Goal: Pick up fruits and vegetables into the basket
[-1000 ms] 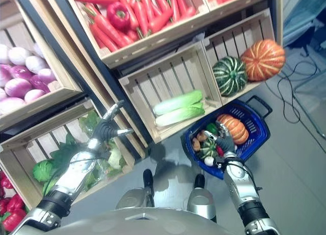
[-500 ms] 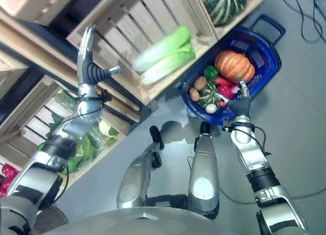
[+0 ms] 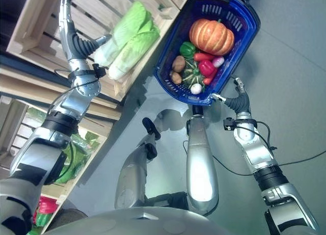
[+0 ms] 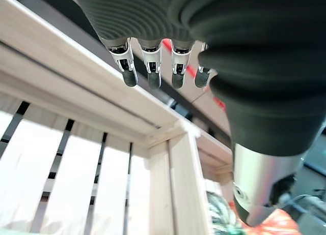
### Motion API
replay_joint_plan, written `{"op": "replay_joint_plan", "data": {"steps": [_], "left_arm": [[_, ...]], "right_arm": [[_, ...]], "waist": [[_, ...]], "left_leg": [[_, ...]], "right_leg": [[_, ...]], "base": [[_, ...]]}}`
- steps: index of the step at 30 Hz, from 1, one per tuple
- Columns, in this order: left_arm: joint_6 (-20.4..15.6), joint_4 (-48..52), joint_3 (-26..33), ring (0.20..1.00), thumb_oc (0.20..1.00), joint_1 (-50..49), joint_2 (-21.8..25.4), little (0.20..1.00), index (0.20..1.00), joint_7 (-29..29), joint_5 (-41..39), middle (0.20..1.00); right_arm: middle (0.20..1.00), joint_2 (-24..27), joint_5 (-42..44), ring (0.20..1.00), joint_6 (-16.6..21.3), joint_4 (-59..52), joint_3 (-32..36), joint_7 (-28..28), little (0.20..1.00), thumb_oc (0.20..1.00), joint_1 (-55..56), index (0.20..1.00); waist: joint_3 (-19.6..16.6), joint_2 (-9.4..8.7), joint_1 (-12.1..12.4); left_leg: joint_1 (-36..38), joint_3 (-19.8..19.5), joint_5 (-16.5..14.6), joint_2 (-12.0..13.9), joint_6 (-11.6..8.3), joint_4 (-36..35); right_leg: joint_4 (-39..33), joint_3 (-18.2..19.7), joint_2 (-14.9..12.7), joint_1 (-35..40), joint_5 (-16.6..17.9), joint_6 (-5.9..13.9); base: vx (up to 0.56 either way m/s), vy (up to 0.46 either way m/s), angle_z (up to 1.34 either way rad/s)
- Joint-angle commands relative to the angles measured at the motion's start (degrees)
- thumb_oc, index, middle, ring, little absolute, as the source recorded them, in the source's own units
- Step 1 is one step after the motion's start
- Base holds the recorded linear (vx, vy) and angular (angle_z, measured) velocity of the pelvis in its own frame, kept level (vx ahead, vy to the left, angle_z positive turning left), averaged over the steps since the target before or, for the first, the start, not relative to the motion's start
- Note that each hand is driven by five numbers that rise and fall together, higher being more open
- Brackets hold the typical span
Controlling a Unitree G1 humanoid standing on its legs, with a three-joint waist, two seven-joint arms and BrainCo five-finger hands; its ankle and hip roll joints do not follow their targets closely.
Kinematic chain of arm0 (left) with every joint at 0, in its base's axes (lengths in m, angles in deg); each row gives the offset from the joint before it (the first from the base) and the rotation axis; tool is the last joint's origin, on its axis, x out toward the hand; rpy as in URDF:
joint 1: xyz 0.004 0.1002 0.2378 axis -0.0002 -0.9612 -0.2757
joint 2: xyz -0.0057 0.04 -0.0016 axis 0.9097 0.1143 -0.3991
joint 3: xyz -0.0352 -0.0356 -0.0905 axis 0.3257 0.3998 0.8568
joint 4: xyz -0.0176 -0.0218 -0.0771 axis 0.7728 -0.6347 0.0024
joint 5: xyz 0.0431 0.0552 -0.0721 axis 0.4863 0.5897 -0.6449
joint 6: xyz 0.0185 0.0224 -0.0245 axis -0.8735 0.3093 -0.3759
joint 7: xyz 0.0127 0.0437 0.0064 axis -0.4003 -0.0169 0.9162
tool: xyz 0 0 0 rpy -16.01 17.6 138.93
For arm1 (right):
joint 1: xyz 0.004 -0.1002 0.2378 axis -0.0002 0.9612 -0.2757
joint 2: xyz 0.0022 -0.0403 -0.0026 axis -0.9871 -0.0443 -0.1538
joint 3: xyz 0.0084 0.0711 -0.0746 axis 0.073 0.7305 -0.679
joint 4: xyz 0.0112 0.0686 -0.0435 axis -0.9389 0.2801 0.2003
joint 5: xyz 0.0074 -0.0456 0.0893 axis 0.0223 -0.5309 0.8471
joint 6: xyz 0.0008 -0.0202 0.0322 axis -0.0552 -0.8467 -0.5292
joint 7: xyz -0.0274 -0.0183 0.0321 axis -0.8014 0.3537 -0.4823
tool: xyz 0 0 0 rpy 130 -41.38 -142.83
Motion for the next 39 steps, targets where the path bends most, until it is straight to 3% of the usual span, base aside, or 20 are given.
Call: {"op": "replay_joint_plan", "data": {"steps": [1,9,22,28,39], "left_arm": [[1.3,-4.7,3.7,1.0,1.0,3.0,1.3,1.0,1.0,2.9,-3.2,1.0],[8.1,-14.3,5.3,1.0,1.0,7.0,3.6,1.0,1.0,-1.4,-11.5,1.0],[16.2,-25.2,6.0,1.0,1.0,9.0,6.6,1.0,1.0,-8.8,-21.8,1.0],[15.4,-26.8,4.9,1.0,1.0,9.3,8.0,1.0,1.0,-13.6,-21.6,1.0],[14.5,-26.8,0.2,1.0,1.0,11.9,10.2,1.0,1.0,-15.7,-14.5,1.0]], "right_arm": [[1.0,0.1,-0.4,1.0,2.0,-3.2,0.9,1.3,1.0,1.0,2.2,1.0],[1.0,0.2,2.2,1.0,3.6,-3.6,2.1,1.9,1.0,1.0,5.5,1.0],[1.0,0.7,2.1,1.0,0.9,-3.4,3.4,0.6,1.0,1.0,4.8,1.0],[1.0,0.6,4.3,1.0,0.0,-3.9,3.8,0.6,1.0,1.0,5.0,1.0],[1.0,1.4,6.8,1.0,0.1,-3.6,3.7,1.6,1.0,1.0,4.2,1.0]], "waist": [[-1.5,-1.5,-2.7],[-1.5,-2.58,-4.8],[-1.5,-3.42,-5.5],[-1.5,-3.78,-5.6],[-1.5,-3.56,-6.1]], "left_leg": [[-4.4,-0.1,-10.3,-0.1,0.82,11.1],[-9.2,0.7,-10.6,0.4,0.57,13.4],[-15.2,1.3,-11.5,1.4,0.73,17.4],[-17.6,1.5,-12.2,1.9,1.11,19.3],[-20.5,2.0,-13.0,2.3,1.36,20.9]], "right_leg": [[-1.1,-1.7,1.9,-0.1,-2.4,1.4],[-1.3,0.1,2.9,-4.4,-1.5,1.31],[-1.6,1.1,3.0,-8.9,-0.3,1.61],[-1.5,1.5,3.0,-10.9,0.4,1.76],[-1.9,2.9,2.9,-14.0,1.7,2.23]], "base": [[0.08,0.069,-0.2],[0.03,0.018,-0.11],[0.01,0.016,-0.01],[0.01,0.033,-0.02],[0.02,0.046,-0.05]]}}
